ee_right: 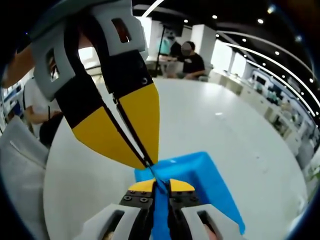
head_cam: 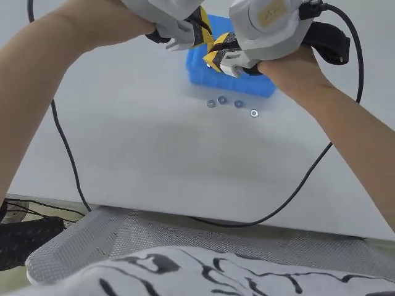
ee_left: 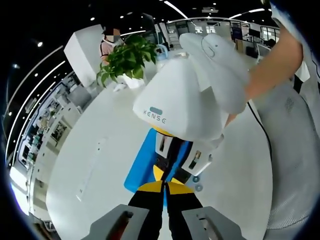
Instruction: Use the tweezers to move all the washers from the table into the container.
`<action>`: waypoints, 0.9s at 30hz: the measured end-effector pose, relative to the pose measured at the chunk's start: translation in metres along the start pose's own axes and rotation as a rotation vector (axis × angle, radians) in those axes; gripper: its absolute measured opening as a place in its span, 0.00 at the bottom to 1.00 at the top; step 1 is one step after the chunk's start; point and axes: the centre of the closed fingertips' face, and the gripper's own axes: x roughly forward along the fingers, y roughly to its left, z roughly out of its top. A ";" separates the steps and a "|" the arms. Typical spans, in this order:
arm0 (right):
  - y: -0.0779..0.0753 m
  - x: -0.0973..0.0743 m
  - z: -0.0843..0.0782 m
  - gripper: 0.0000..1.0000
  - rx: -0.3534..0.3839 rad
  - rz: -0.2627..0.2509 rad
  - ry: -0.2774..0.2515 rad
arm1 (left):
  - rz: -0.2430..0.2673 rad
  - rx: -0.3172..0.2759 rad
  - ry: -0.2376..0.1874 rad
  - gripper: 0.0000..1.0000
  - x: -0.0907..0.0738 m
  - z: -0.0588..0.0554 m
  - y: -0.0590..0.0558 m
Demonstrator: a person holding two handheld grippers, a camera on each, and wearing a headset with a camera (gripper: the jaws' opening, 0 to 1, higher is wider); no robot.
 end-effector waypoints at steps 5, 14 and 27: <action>0.004 0.002 -0.002 0.05 0.003 0.008 -0.001 | 0.007 0.005 0.007 0.00 -0.001 -0.003 -0.003; 0.007 -0.003 -0.002 0.07 0.087 0.028 -0.041 | 0.016 -0.023 -0.005 0.00 -0.007 -0.001 -0.009; 0.006 -0.027 0.022 0.08 0.109 -0.025 -0.150 | 0.103 -0.020 -0.041 0.00 -0.038 0.016 -0.011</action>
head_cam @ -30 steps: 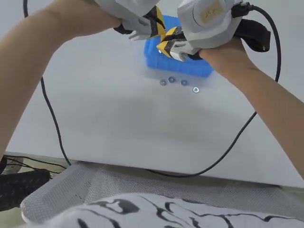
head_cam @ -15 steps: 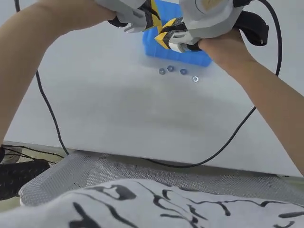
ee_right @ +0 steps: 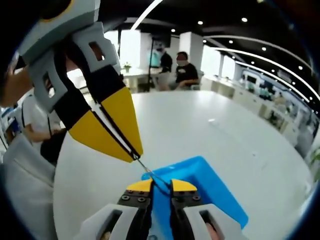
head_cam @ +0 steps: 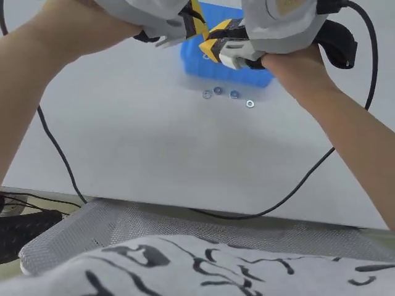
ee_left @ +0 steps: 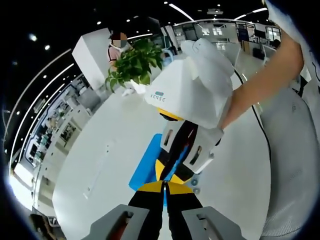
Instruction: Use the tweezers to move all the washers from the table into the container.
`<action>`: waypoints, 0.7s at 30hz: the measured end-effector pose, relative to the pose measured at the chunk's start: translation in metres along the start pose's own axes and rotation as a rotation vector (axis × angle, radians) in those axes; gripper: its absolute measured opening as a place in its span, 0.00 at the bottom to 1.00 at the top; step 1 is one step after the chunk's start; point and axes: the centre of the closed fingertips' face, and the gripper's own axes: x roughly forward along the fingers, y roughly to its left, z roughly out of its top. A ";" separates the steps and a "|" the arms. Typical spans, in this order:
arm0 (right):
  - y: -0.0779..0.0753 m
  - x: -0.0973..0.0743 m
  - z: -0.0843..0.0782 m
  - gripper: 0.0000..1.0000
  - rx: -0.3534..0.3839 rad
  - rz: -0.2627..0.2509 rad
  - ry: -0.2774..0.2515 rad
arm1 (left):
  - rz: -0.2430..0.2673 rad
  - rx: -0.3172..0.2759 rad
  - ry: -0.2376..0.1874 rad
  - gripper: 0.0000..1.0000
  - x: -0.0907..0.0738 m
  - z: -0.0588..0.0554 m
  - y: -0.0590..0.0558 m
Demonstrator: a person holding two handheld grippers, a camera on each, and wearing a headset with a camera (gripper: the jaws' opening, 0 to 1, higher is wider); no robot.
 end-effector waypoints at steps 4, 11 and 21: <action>0.013 -0.022 0.017 0.08 0.035 -0.004 -0.053 | 0.029 -0.036 -0.050 0.00 -0.015 0.010 0.001; 0.030 -0.031 0.023 0.07 0.034 -0.013 -0.087 | 0.030 -0.062 -0.096 0.00 -0.028 0.019 -0.009; 0.046 -0.032 0.006 0.07 0.058 0.006 -0.061 | -0.012 -0.078 -0.103 0.00 -0.025 0.013 -0.030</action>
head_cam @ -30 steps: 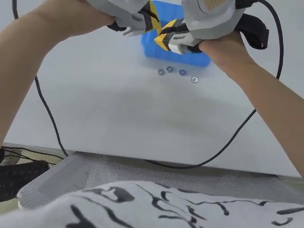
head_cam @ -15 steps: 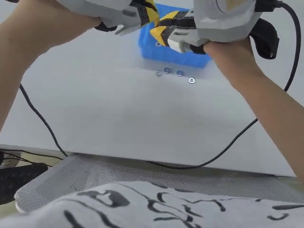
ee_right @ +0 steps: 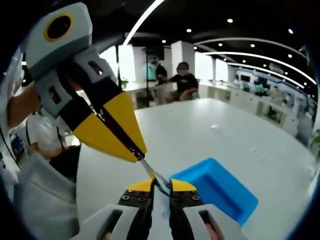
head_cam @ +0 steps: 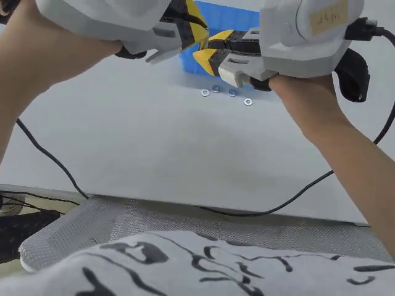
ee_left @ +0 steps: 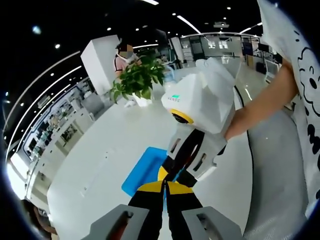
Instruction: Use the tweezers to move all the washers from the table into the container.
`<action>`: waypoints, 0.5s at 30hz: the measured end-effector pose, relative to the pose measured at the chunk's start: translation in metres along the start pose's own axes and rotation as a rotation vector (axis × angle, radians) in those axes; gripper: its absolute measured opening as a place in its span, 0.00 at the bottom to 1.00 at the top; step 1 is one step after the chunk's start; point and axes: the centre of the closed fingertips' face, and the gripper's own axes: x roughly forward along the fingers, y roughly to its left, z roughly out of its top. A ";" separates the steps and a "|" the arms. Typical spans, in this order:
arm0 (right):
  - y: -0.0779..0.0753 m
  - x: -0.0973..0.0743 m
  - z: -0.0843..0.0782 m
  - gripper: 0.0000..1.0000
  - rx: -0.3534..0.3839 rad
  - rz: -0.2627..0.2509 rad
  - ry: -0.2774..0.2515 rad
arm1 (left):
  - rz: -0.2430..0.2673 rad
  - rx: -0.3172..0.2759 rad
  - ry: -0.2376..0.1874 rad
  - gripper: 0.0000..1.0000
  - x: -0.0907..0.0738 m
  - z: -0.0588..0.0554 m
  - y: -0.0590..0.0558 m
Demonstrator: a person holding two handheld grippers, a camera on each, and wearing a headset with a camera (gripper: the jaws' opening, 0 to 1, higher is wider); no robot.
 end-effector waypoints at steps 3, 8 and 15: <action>0.008 0.002 -0.006 0.06 -0.031 0.010 0.028 | -0.011 -0.005 -0.001 0.00 0.004 -0.002 -0.006; 0.009 -0.001 -0.012 0.05 -0.134 -0.026 0.052 | -0.019 -0.025 -0.002 0.00 0.010 -0.003 -0.011; 0.013 -0.006 -0.014 0.04 -0.148 -0.028 0.061 | -0.034 -0.024 0.021 0.00 0.013 -0.012 -0.015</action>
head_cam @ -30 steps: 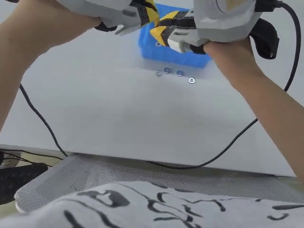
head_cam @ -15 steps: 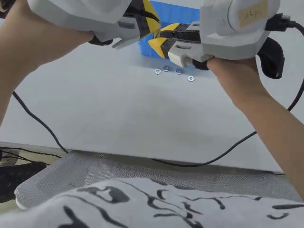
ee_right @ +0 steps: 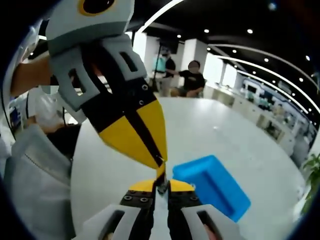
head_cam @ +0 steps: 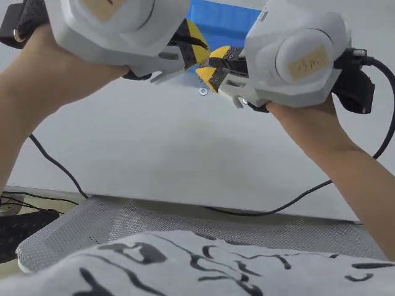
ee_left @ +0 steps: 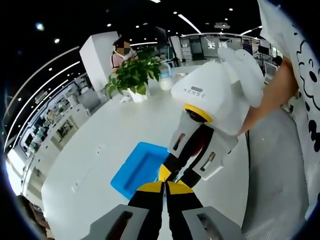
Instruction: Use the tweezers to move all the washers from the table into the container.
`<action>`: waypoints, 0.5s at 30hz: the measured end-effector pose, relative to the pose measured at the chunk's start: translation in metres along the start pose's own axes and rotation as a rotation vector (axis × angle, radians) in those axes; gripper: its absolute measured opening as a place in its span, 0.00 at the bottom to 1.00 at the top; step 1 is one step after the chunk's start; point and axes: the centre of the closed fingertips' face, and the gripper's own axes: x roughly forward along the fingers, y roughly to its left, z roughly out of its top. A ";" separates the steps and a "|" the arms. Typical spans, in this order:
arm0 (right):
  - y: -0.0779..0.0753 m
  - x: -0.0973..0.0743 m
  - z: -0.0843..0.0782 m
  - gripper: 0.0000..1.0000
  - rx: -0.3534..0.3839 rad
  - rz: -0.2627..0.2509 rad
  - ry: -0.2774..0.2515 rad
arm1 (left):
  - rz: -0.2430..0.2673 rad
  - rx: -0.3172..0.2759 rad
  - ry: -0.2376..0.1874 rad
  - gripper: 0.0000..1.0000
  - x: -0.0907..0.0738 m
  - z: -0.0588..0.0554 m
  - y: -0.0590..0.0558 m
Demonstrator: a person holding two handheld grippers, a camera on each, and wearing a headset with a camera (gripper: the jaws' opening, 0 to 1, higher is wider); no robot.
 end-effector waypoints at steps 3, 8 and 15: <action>0.000 0.000 -0.002 0.04 0.012 0.003 0.000 | -0.006 -0.022 -0.011 0.00 0.002 0.000 -0.001; -0.001 0.004 -0.007 0.04 0.015 0.007 0.012 | 0.000 -0.017 -0.005 0.00 0.011 -0.001 -0.001; -0.003 0.014 -0.022 0.04 -0.007 0.001 0.057 | -0.013 -0.029 0.026 0.00 0.024 -0.014 0.000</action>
